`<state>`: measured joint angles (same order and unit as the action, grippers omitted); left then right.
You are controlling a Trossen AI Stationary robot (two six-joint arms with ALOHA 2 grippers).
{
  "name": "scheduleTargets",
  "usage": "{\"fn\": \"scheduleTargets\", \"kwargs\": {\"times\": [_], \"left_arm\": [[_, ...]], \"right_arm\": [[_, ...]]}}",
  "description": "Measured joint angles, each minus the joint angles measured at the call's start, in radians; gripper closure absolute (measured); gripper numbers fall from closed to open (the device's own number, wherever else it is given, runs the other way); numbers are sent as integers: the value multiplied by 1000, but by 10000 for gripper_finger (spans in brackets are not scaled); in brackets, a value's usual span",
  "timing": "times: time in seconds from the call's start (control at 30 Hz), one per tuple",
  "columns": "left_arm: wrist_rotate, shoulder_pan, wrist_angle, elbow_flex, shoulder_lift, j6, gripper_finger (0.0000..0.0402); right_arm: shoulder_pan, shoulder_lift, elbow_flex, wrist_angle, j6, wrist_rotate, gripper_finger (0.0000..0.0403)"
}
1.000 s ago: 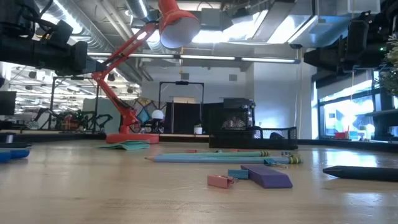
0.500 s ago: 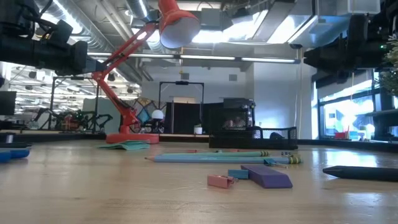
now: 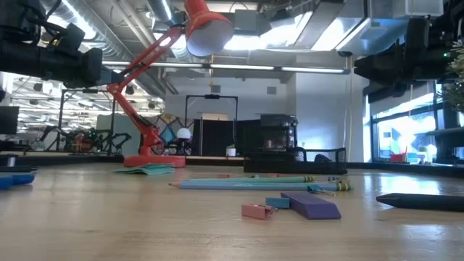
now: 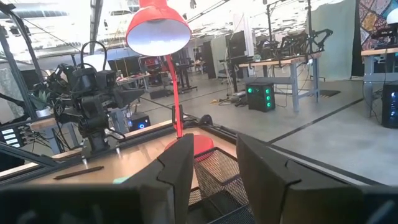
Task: Pick and place office supplies into organizer
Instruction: Put the left black pen into the black desk organizer
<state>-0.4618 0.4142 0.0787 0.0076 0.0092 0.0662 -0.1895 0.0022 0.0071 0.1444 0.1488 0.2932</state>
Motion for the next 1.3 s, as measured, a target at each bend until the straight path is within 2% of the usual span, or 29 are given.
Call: {"fn": "scheduleTargets", "kwargs": {"times": [1.13,1.3], "left_arm": [[0,0,0,0,0,0,369],[75,0,-6,0,0,58,347]], "right_arm": [[0,0,0,-14,6,1,276],[0,0,0,-14,7,1,276]]}}
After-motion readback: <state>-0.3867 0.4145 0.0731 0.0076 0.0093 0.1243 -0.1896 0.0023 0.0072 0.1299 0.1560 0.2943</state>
